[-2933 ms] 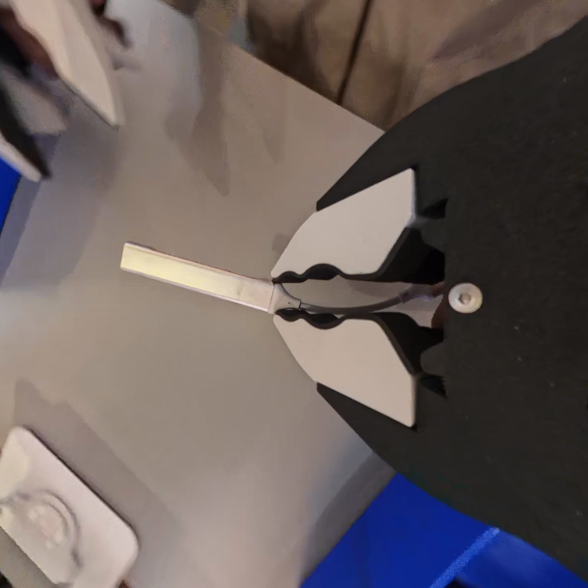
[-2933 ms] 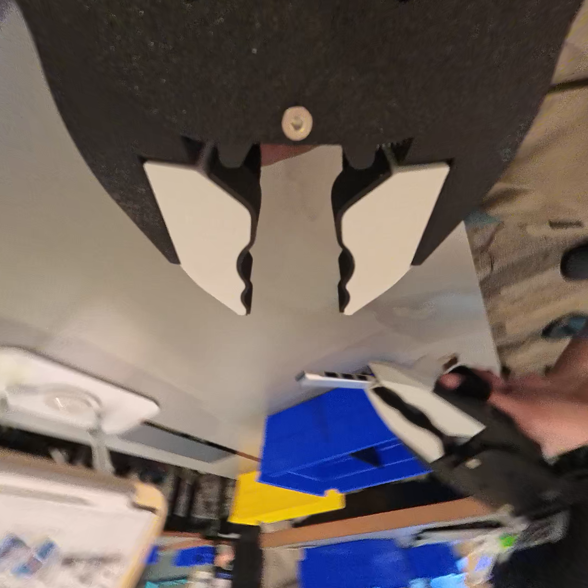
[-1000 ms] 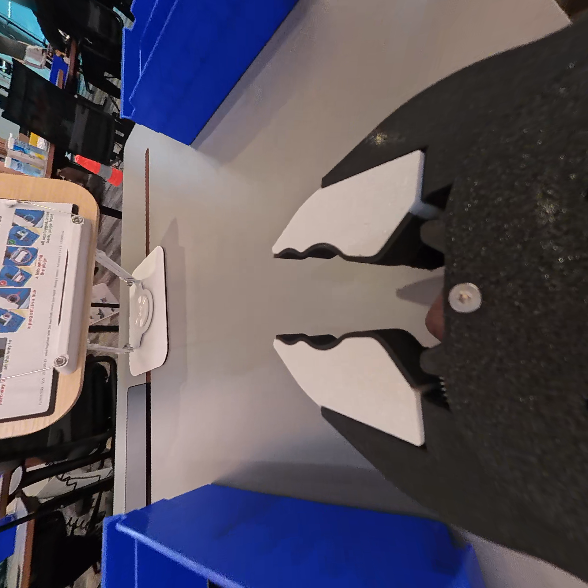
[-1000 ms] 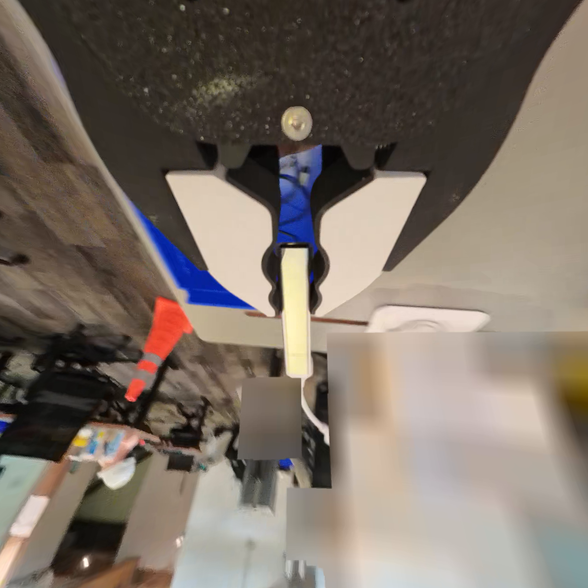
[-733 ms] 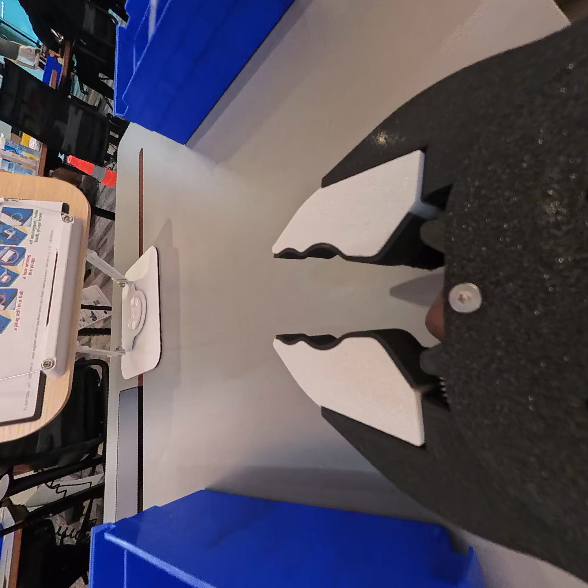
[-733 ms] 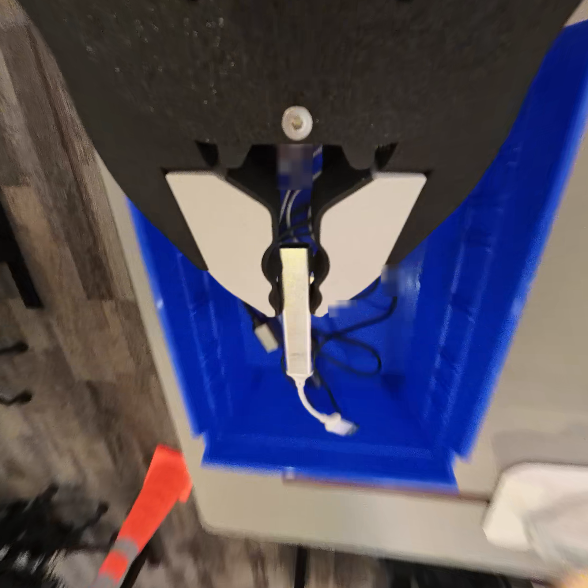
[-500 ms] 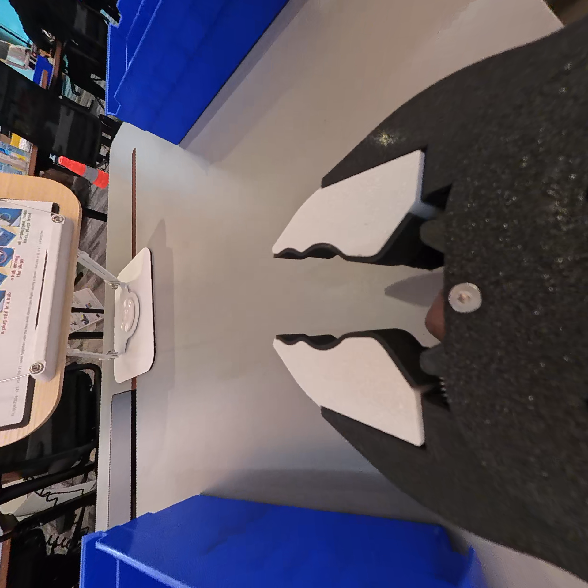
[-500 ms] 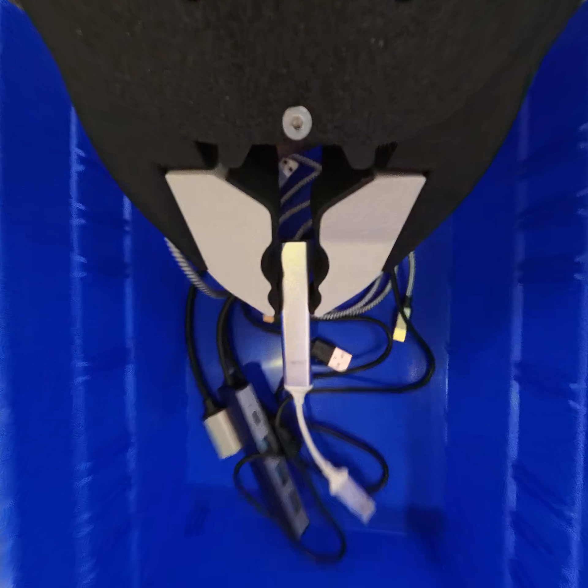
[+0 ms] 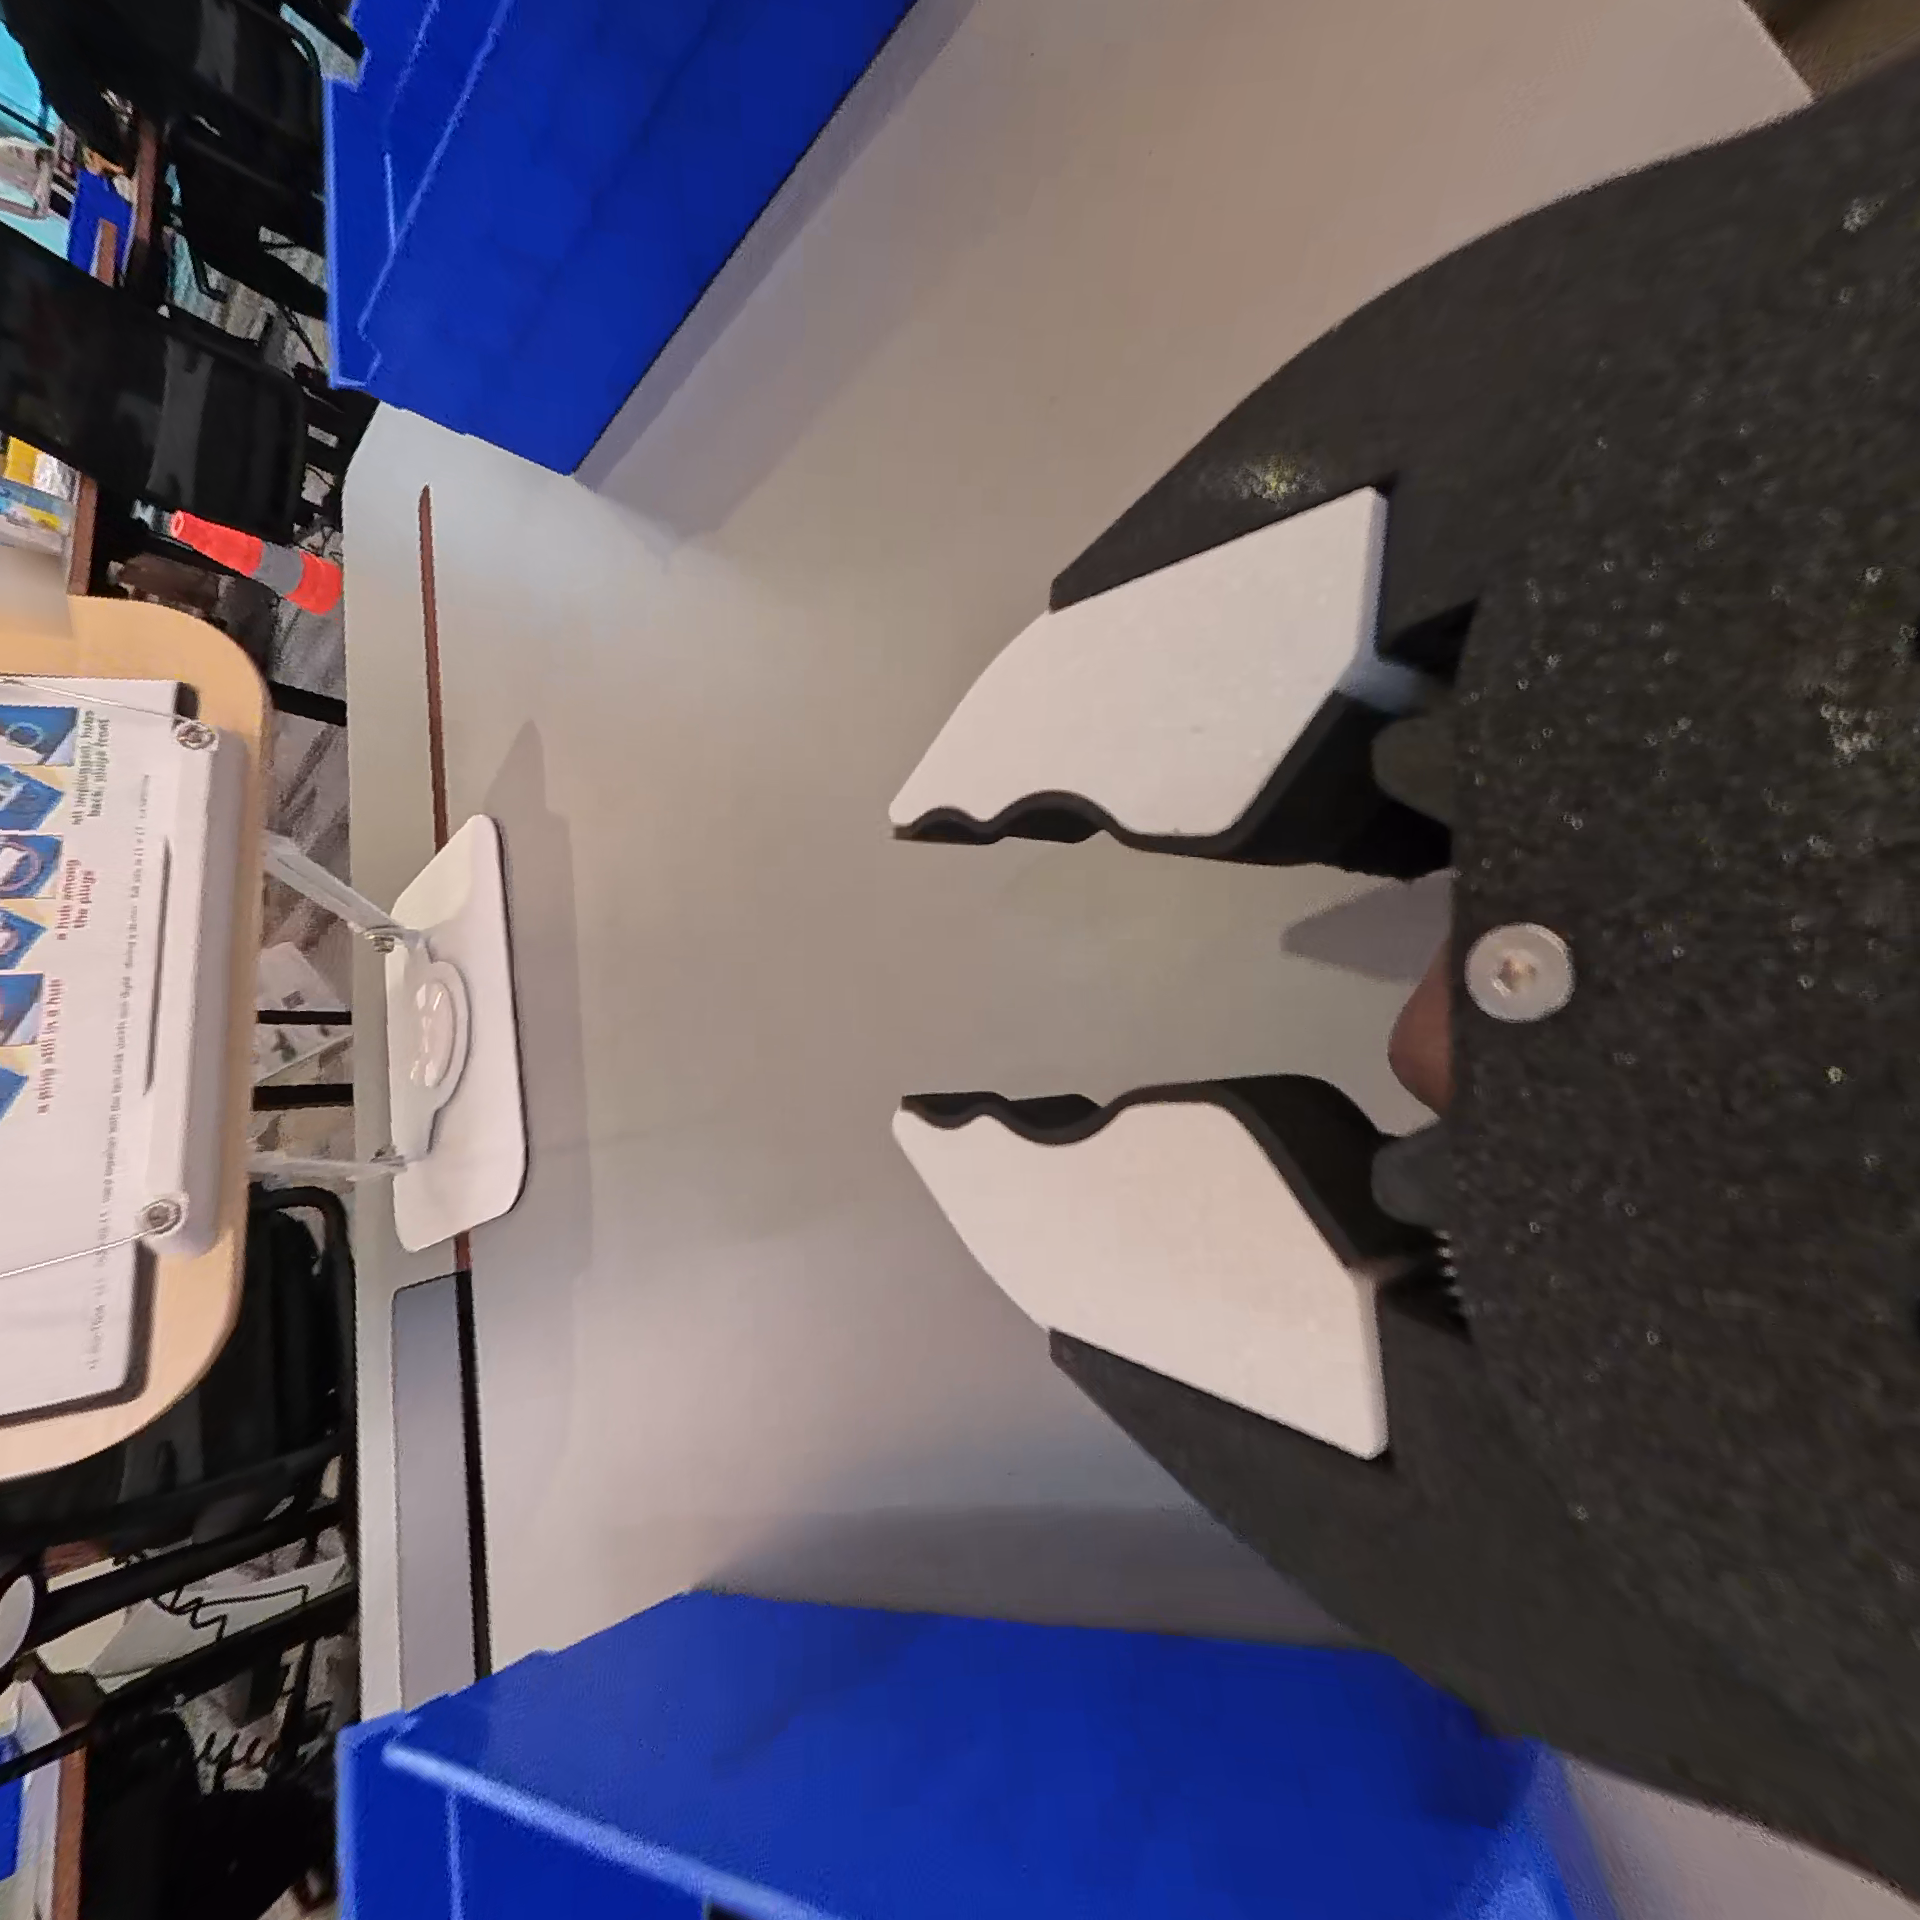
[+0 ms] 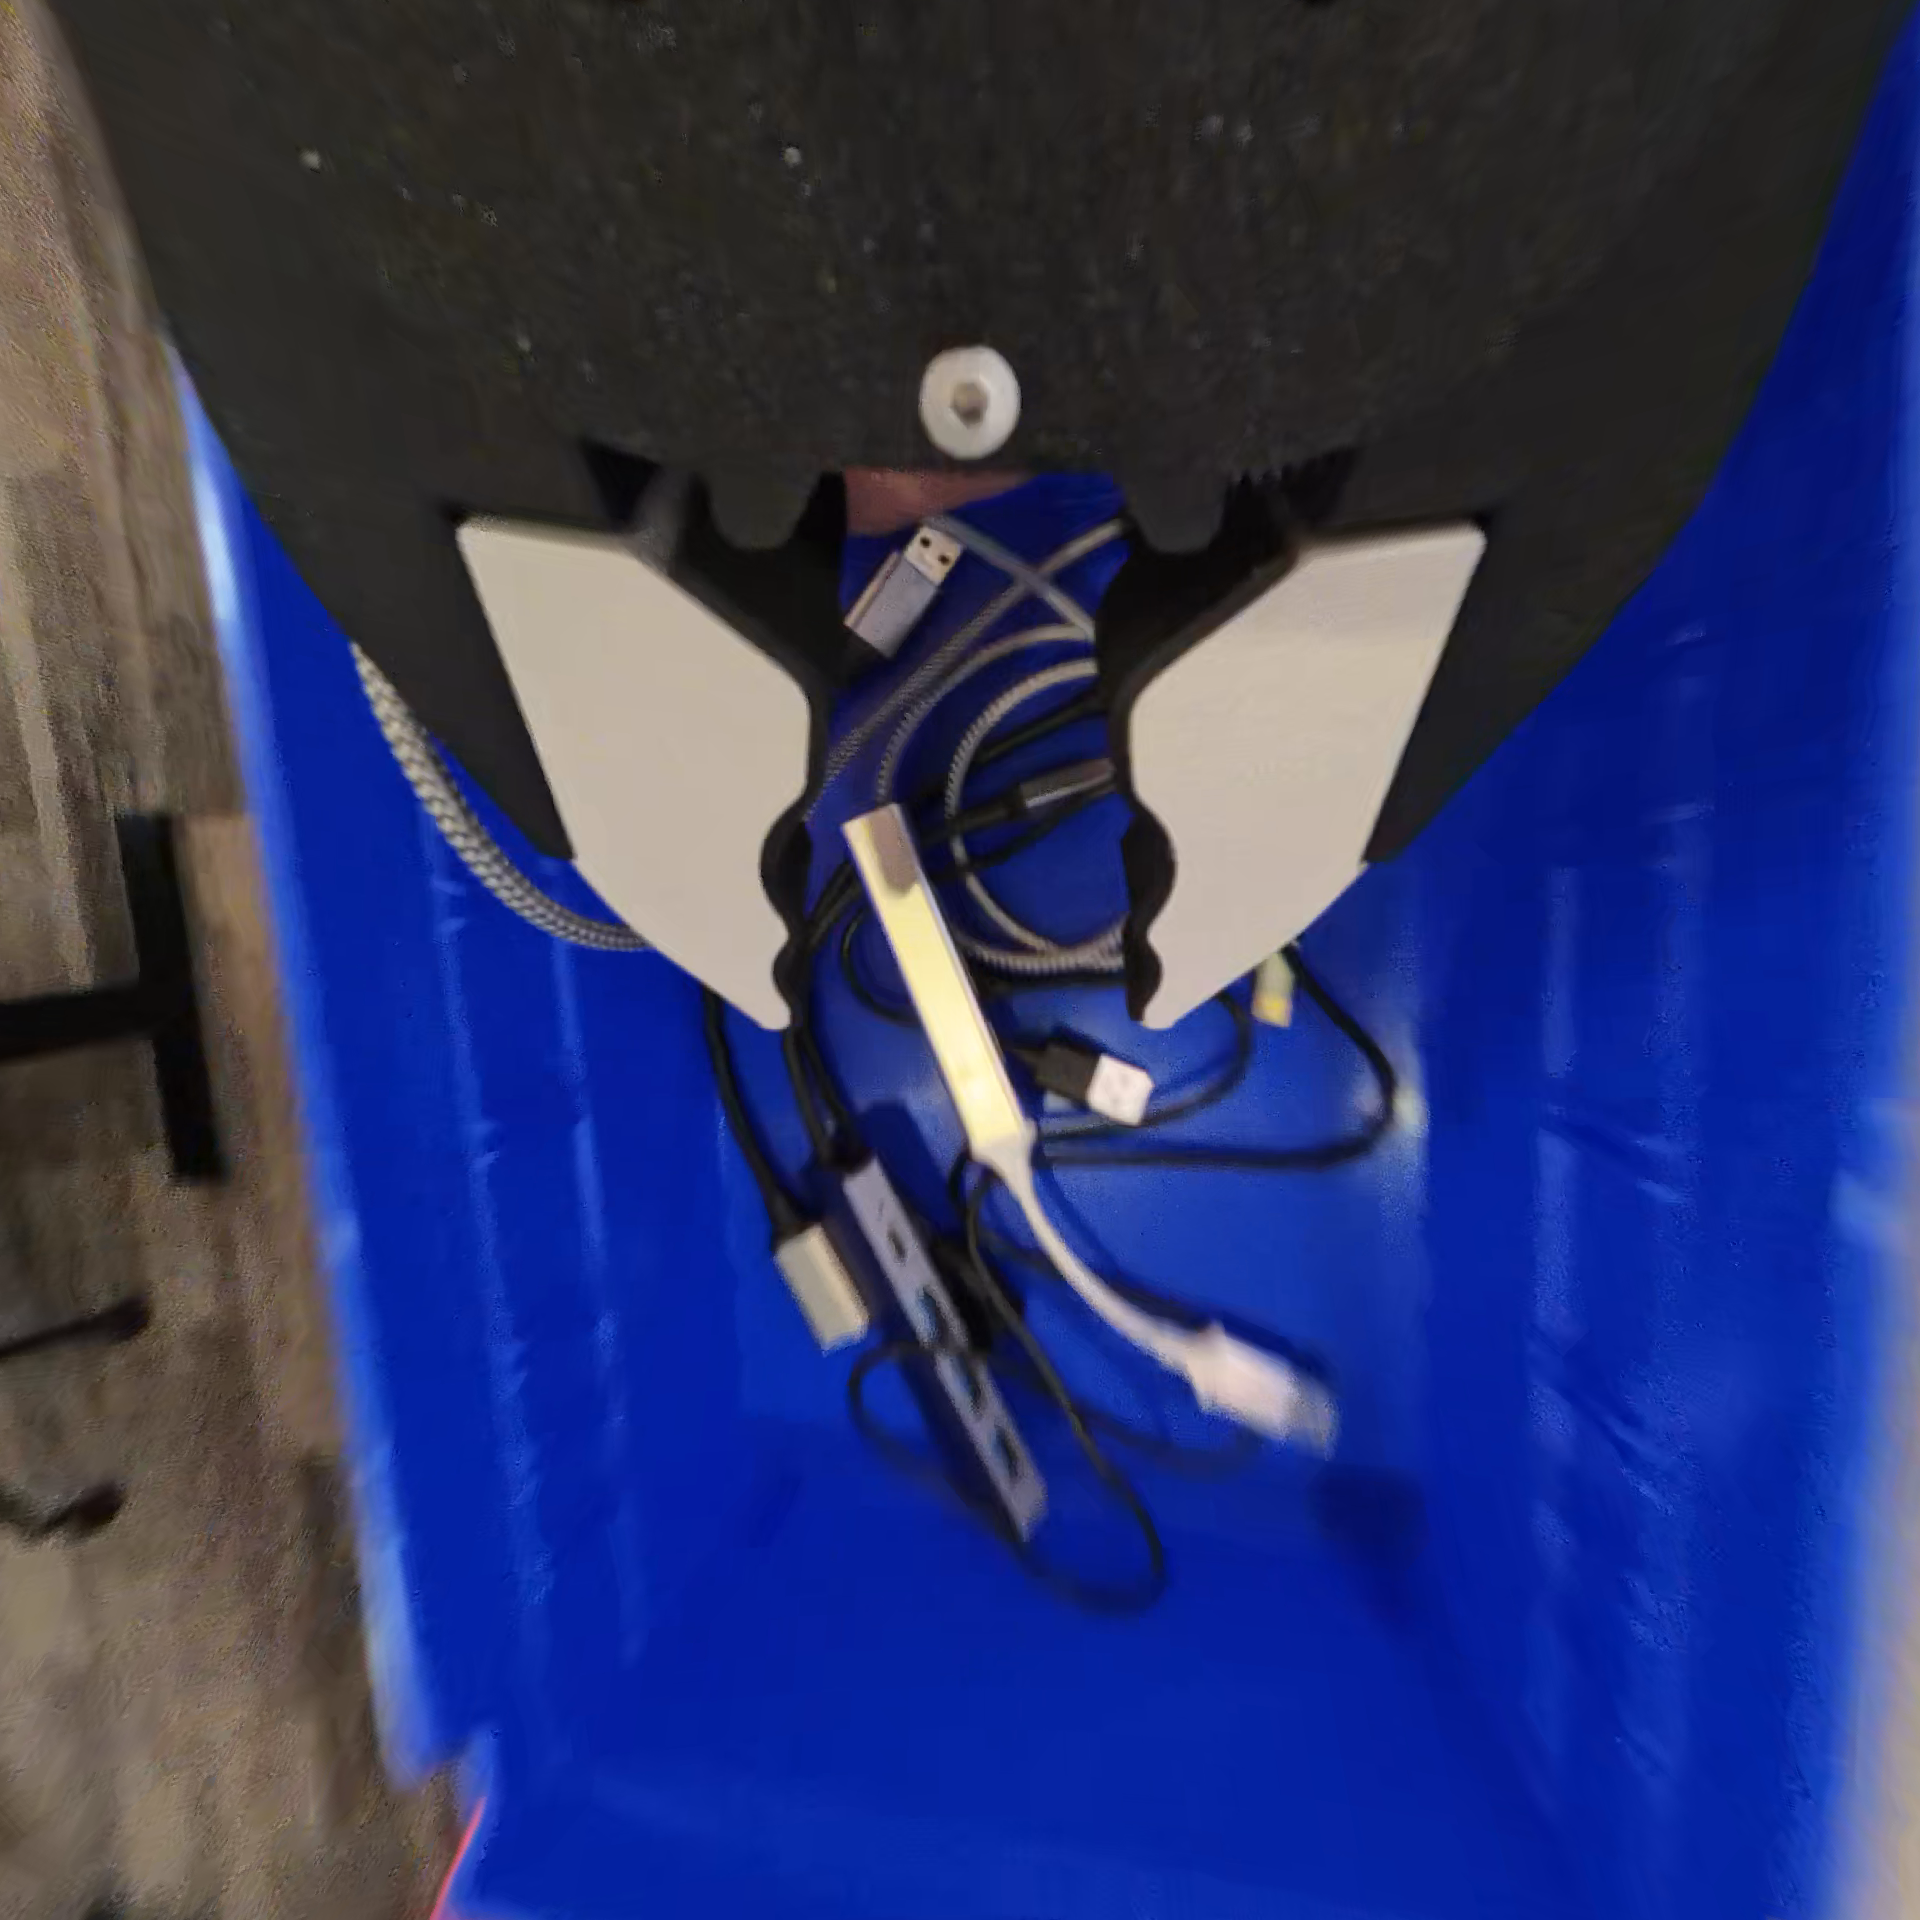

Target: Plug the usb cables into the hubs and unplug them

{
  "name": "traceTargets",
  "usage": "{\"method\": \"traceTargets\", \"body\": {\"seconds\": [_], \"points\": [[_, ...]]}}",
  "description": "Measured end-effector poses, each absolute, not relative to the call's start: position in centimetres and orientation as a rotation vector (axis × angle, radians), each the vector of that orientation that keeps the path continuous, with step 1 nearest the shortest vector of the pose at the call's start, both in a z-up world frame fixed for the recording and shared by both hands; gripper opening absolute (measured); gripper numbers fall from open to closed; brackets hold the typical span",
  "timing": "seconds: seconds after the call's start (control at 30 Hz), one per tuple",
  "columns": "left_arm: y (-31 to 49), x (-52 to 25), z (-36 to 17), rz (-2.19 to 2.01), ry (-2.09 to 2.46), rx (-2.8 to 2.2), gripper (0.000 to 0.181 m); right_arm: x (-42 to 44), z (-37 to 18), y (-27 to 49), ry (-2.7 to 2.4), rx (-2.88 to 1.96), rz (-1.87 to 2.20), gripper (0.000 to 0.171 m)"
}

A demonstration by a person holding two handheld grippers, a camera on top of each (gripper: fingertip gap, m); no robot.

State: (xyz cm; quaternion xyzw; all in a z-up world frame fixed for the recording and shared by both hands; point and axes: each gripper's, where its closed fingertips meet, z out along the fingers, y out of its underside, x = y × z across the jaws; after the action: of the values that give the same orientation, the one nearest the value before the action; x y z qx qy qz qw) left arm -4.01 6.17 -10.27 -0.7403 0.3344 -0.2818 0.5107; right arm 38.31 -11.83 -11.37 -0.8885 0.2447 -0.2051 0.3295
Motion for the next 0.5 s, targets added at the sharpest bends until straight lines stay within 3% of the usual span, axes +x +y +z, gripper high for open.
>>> {"method": "traceTargets", "body": {"seconds": [0.23, 0.37, 0.5], "points": [[7.4, -4.6, -8.6, -0.647, 0.769, -1.766, 0.045, 28.0, 4.1, -8.2, 0.376, -1.659, -0.384, 0.060], [8.2, -5.3, -8.1, -0.629, 0.739, -1.767, 0.045, 21.8, 3.6, -6.8, 0.309, -1.560, -0.236, 0.062], [8.6, -5.6, -8.4, -0.622, 0.726, -1.777, 0.046, 17.7, -2.1, -5.0, 0.275, -1.618, -0.165, 0.062]]}}
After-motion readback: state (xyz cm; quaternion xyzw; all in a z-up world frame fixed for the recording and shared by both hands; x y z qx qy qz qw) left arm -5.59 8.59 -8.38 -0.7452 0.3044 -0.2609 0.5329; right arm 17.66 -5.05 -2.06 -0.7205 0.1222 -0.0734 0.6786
